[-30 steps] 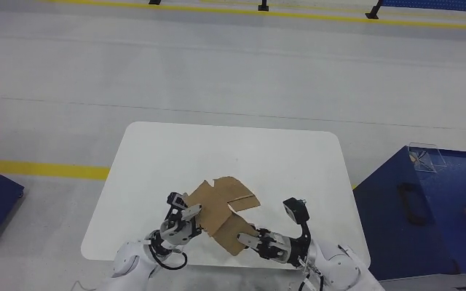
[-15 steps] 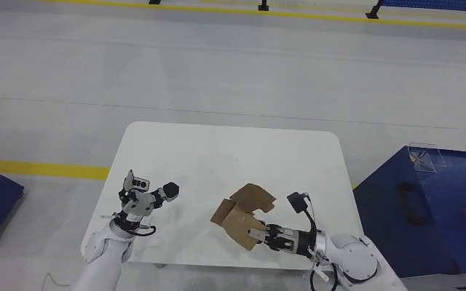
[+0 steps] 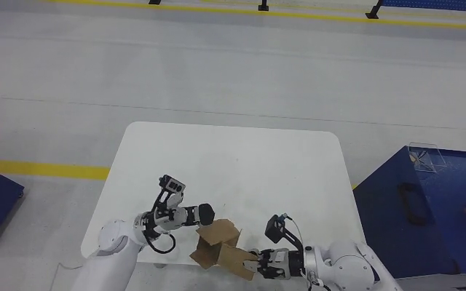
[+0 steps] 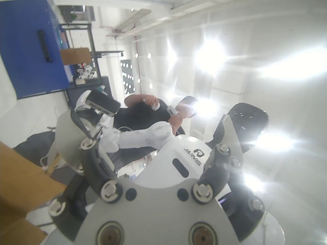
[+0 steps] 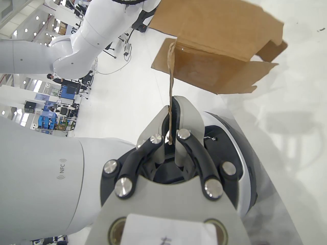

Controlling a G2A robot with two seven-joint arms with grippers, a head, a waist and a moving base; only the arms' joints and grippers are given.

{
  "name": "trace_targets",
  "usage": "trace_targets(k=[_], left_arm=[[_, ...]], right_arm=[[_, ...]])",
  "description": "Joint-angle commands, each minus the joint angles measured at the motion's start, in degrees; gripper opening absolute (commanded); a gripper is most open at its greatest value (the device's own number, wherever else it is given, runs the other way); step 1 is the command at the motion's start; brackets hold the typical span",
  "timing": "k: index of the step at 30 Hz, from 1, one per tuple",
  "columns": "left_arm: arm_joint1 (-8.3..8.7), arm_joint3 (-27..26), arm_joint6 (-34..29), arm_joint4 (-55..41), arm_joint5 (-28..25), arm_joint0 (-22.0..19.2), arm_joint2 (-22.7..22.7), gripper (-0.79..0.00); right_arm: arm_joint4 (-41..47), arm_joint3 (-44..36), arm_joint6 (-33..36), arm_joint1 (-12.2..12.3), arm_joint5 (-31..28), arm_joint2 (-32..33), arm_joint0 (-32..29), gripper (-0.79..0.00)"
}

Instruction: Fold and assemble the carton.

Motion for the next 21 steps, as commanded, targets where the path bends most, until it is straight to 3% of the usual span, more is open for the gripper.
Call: trace_targets(k=[1, 5, 21], left_arm=[[0.09, 0.2, -0.6, 3.1, 1.9, -0.7, 1.1, 0.0], [0.25, 2.1, -1.4, 7.3, 7.0, -3.1, 3.0, 0.0], [0.41, 6.5, -1.7, 13.9, 9.8, -6.5, 6.8, 0.0]], right_arm=[[0.2, -0.6, 0.3, 0.2, -0.3, 0.3, -0.4, -0.785], [-0.4, -2.0, 0.2, 0.5, -0.9, 0.8, -1.3, -0.785], [0.7, -4.9, -0.7, 1.7, -1.5, 2.3, -2.4, -0.785]])
